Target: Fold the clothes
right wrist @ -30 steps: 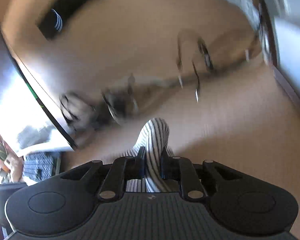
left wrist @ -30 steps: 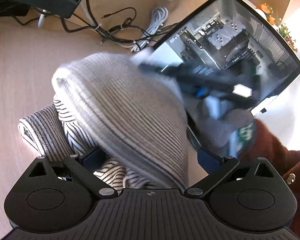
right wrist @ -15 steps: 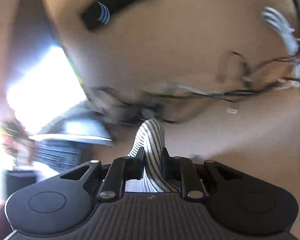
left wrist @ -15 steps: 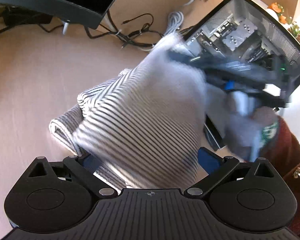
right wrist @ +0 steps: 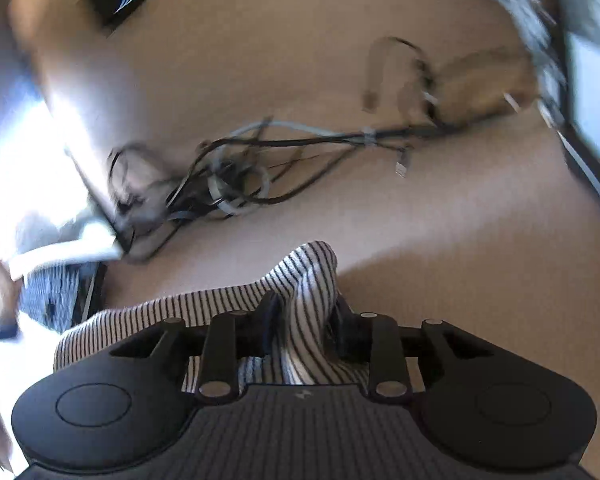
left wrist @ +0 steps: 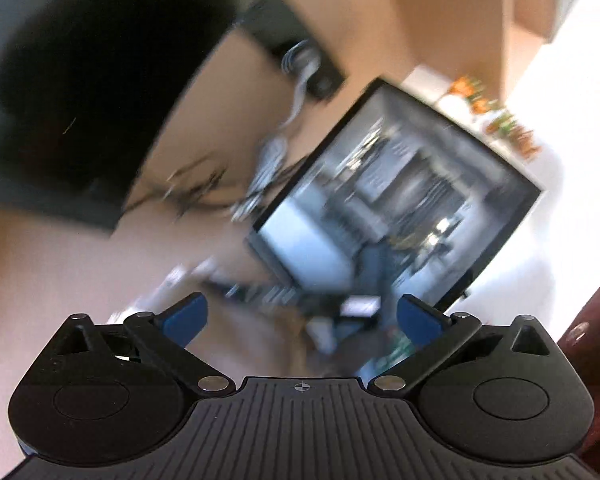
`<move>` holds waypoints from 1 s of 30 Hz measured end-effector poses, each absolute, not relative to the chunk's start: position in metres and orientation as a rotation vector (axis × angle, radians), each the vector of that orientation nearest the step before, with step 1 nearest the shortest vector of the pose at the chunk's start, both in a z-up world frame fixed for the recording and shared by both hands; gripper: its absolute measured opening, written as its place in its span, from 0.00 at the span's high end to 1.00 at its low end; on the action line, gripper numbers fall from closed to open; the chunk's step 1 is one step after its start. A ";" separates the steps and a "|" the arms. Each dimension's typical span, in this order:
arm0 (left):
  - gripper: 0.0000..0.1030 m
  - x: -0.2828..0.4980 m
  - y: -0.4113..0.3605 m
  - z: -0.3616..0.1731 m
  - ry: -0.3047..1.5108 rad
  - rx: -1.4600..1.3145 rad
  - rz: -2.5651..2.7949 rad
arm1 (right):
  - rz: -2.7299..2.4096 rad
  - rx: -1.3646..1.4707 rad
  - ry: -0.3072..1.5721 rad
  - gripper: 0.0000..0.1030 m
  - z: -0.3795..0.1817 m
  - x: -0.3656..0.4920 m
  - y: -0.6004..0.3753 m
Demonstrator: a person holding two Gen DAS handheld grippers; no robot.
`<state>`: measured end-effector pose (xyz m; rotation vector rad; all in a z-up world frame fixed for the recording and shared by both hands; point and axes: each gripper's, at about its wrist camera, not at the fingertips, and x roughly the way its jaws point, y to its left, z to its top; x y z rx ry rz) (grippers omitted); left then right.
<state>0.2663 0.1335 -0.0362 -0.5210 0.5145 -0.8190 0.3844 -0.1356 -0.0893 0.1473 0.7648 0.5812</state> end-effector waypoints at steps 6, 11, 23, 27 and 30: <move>0.00 0.286 0.087 -0.072 0.709 -0.390 -0.688 | 0.664 -0.019 0.702 0.67 -0.068 0.386 -0.116; 0.00 0.292 0.086 -0.096 0.782 -0.398 -0.617 | 0.647 0.094 0.663 0.26 -0.047 0.388 -0.142; 0.00 0.321 0.108 -0.095 0.754 -0.380 -0.473 | 0.587 -0.008 0.793 0.72 -0.096 0.395 -0.121; 0.00 0.330 0.104 -0.093 0.762 -0.326 -0.438 | 0.568 0.057 0.827 0.60 -0.095 0.395 -0.136; 0.00 0.335 0.094 -0.092 0.765 -0.267 -0.425 | 0.558 0.021 0.833 0.57 -0.095 0.386 -0.144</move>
